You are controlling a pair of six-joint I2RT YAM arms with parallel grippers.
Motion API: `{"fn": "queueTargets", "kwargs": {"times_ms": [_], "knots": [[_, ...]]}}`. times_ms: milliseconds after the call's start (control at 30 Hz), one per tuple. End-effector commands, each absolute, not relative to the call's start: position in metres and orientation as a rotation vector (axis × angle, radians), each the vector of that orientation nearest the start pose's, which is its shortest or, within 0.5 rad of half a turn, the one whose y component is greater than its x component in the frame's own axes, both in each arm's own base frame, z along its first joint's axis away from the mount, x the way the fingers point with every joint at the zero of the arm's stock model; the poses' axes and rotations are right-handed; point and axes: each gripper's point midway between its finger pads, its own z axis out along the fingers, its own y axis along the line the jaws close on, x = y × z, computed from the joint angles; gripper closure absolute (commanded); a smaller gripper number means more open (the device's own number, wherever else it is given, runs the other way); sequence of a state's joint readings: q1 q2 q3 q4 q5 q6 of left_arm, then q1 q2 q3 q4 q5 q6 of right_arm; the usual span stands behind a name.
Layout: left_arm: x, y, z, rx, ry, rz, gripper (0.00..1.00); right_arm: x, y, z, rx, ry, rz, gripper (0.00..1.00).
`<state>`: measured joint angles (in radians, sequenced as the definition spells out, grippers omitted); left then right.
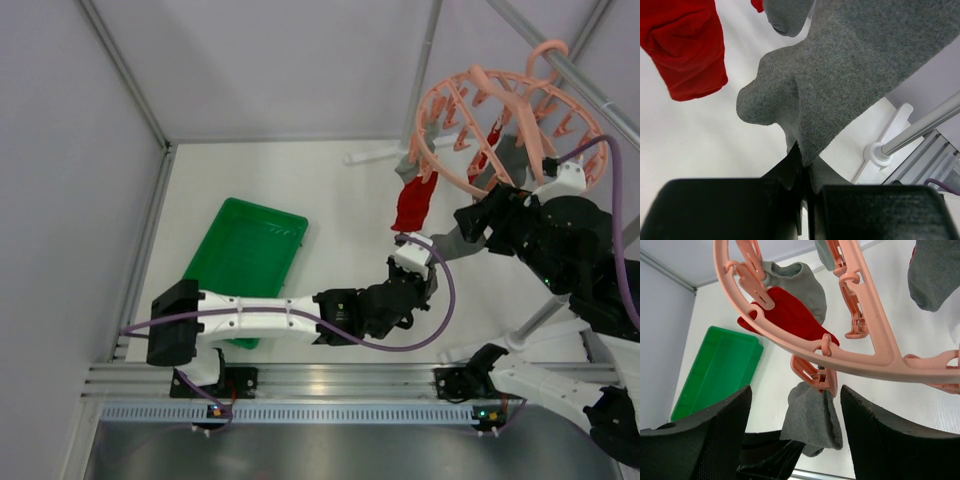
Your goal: Remove the socks clipped to the hanger
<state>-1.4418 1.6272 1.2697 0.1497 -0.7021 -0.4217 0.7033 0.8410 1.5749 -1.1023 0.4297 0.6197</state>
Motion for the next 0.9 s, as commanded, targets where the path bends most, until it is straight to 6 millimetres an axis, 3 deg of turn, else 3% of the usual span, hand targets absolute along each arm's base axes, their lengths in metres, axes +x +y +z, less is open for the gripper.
{"fn": "queueTargets", "kwargs": {"times_ms": [0, 367, 867], "knots": [[0.164, -0.480, 0.287, 0.319, 1.711, -0.774, 1.00, 0.187, 0.078, 0.406, 0.216, 1.902, 0.402, 0.32], [0.162, -0.481, 0.287, 0.335, 1.711, -0.773, 1.00, 0.194, 0.069, 0.407, 0.178, 1.887, 0.301, 0.41], [0.162, -0.489, 0.290, 0.361, 1.708, -0.763, 1.00, 0.206, 0.085, 0.405, 0.108, 1.873, 0.318, 0.44]]}}
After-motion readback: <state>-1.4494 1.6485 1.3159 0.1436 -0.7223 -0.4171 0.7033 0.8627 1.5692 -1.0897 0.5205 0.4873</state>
